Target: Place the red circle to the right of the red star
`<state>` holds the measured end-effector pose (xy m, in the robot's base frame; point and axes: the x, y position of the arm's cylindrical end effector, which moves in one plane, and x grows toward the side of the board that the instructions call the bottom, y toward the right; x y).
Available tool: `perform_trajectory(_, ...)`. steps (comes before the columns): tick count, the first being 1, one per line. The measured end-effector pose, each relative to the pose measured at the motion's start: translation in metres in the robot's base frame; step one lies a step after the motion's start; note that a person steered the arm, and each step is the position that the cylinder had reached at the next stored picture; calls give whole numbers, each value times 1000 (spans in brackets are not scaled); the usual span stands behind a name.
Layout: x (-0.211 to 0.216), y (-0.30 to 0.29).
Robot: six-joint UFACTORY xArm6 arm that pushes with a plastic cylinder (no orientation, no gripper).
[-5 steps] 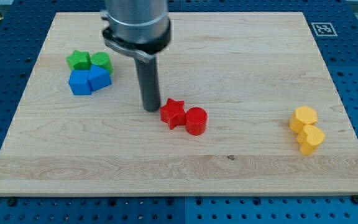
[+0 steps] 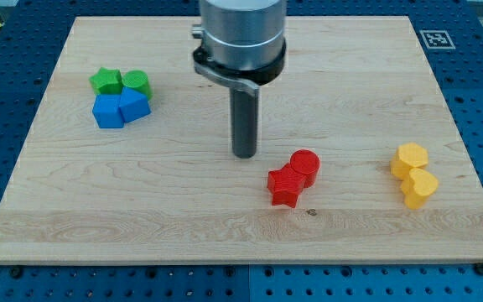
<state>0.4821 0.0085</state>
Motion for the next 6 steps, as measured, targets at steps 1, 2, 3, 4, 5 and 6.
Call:
perform_trajectory(1, 10, 38)
perform_trajectory(2, 44, 61)
perform_trajectory(3, 45, 63)
perform_trajectory(4, 8, 81)
perform_trajectory(5, 9, 115)
perform_trajectory(6, 40, 137)
